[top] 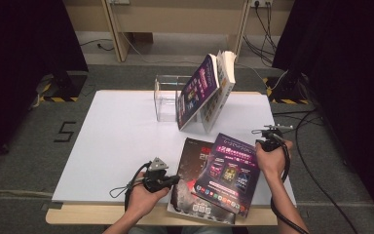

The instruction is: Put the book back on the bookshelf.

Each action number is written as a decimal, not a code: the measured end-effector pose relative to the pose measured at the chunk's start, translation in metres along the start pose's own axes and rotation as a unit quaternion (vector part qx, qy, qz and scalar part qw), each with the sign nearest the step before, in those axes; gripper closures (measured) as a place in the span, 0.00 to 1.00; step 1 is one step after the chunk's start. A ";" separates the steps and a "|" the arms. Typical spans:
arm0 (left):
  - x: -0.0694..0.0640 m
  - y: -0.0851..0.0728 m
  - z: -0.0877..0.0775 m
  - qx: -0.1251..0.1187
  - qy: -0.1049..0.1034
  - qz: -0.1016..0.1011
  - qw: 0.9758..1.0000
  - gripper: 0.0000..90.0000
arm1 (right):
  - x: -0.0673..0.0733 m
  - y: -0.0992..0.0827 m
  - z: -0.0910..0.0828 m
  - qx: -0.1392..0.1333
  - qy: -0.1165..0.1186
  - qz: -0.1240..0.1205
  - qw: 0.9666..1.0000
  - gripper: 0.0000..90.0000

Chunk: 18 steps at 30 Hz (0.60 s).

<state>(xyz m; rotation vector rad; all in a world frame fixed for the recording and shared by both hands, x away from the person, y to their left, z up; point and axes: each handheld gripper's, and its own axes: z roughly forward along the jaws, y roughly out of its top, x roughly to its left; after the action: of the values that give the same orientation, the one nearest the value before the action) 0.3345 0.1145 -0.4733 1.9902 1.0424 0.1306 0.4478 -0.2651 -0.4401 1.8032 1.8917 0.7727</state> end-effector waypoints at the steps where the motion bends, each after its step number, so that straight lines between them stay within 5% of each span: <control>1: -0.001 0.000 0.000 0.001 -0.002 0.002 1.000 0.99 | -0.002 0.000 0.001 0.002 -0.003 0.005 1.000 1.00; 18: -0.006 -0.002 0.006 0.003 -0.004 0.015 1.000 0.99 | -0.037 -0.001 0.018 0.037 -0.040 0.033 0.998 1.00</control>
<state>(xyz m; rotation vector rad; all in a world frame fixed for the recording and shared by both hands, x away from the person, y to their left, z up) 0.3315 0.1069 -0.4769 2.0107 1.0100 0.1344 0.4616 -0.2996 -0.4569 1.9211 1.8406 0.6503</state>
